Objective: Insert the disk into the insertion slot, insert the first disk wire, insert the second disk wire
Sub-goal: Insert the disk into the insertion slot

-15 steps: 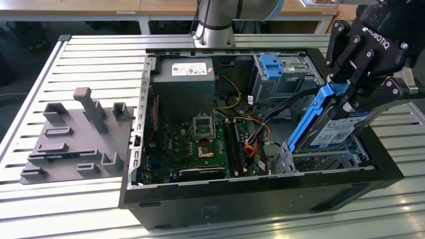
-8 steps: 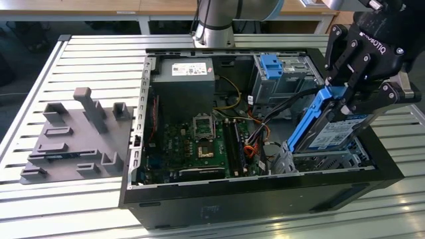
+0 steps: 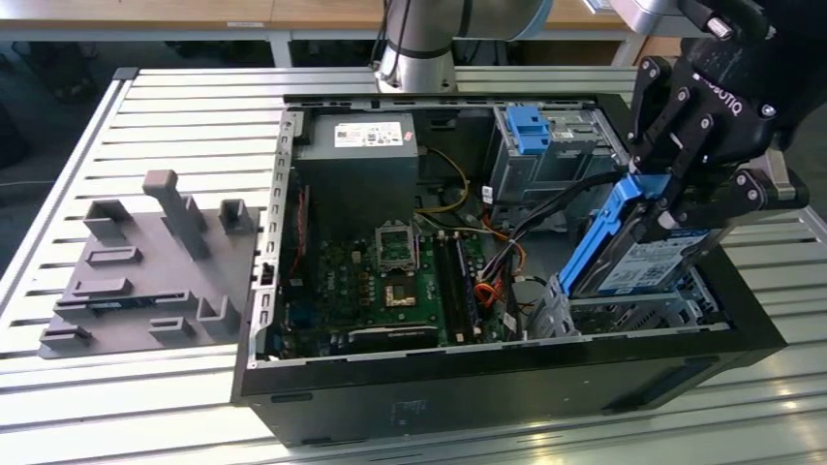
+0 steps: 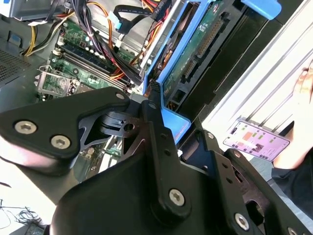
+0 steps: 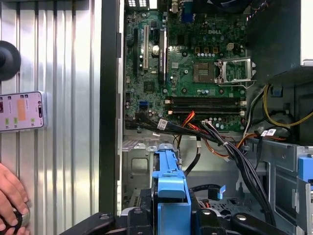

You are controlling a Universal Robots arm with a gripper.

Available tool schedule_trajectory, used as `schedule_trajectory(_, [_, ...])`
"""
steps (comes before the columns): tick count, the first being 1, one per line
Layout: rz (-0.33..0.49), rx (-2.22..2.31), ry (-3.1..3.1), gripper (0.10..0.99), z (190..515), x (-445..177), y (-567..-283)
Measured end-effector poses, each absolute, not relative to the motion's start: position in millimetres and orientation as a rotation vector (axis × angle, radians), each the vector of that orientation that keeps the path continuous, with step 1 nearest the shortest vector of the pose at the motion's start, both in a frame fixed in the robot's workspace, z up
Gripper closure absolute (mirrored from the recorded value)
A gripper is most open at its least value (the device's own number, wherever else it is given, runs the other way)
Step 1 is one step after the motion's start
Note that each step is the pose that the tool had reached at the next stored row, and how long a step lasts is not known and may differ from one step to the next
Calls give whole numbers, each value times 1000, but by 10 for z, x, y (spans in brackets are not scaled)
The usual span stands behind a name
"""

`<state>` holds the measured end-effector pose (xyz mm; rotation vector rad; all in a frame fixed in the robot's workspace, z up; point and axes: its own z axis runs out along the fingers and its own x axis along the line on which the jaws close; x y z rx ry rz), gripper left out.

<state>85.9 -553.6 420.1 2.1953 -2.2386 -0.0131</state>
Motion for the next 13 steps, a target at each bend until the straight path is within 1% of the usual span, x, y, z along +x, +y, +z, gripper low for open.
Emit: schedule_trajectory(13, [-15, 2196, -2239, 722, 4137, 859, -5536])
